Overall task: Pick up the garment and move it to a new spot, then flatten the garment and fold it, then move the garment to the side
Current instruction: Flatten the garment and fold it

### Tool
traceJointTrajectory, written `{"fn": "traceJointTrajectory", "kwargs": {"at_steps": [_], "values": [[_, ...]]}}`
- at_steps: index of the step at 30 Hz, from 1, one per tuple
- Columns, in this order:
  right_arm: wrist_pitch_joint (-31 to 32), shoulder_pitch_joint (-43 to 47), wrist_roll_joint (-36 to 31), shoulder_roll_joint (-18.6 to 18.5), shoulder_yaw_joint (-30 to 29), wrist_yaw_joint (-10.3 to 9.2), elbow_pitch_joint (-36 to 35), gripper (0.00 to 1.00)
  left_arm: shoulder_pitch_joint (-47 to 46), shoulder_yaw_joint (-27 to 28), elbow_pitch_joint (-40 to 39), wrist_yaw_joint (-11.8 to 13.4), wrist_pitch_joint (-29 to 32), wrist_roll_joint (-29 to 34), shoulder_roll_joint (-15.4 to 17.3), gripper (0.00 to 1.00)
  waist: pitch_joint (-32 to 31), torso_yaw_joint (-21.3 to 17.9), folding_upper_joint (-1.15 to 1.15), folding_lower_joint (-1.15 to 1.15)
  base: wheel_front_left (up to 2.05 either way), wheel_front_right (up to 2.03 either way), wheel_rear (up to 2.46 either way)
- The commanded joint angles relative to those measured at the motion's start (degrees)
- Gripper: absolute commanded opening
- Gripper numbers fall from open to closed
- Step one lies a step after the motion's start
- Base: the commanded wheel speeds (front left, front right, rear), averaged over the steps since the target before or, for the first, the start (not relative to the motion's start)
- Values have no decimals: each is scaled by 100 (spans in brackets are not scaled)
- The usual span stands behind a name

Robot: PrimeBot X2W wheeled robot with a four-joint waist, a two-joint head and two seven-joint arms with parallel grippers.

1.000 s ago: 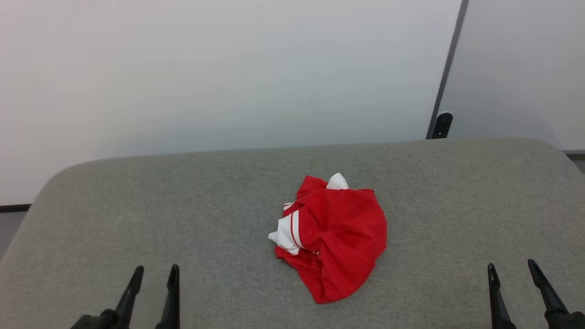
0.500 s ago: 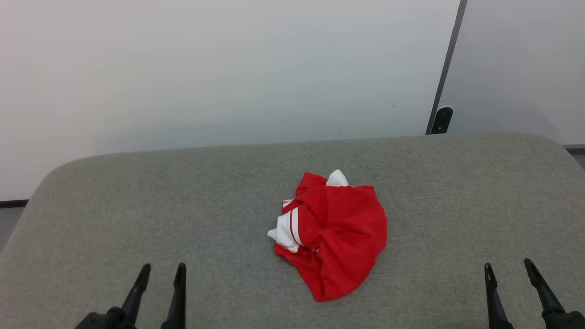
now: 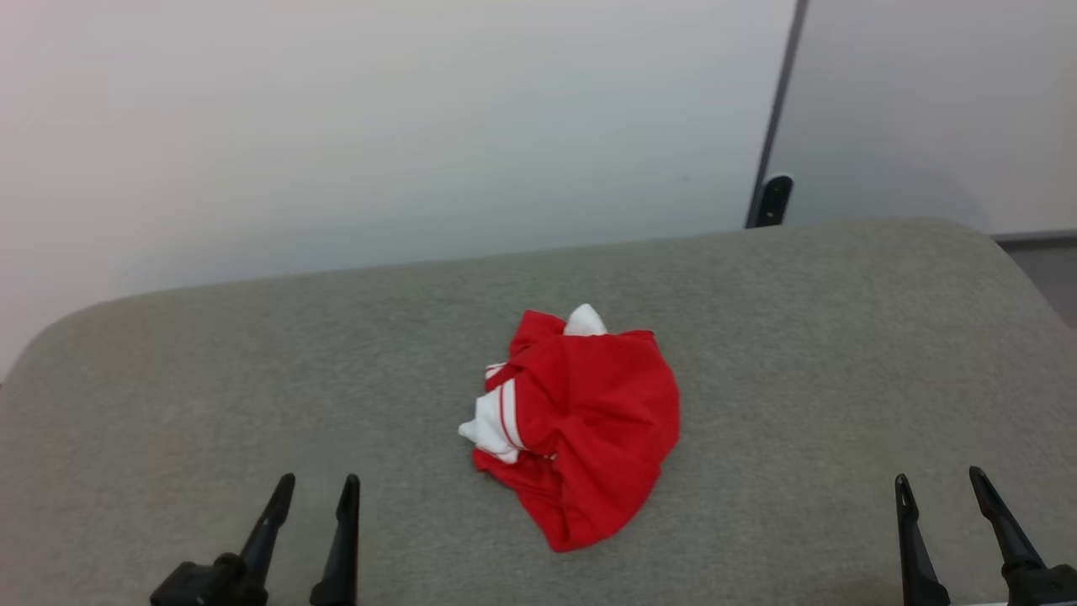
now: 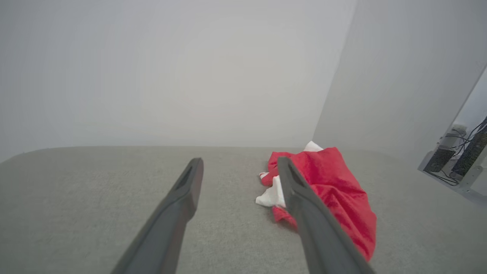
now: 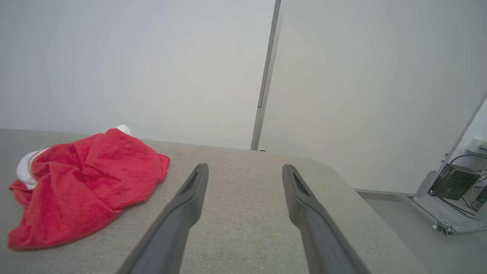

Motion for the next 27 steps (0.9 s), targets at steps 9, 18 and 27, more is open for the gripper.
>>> {"fn": "traceJointTrajectory", "kwargs": {"at_steps": [9, 18, 27], "values": [[-5, -130, 52, 8, 124, -6, 29, 100, -310, -327, 339, -14, -2, -289, 274, 100, 274, -575, 0, 0, 0, 0, 0], [-5, -231, 126, 7, 324, -6, 221, 100, -1699, -1425, 627, -13, 1593, -1550, 1345, 100, 475, -730, 0, 0, 0, 0, 0], [-5, -451, 239, 8, 503, -6, 362, 100, -3155, -1955, 1210, -7, 3968, -2675, 2027, 100, 827, -944, 0, 0, 0, 0, 0]]}}
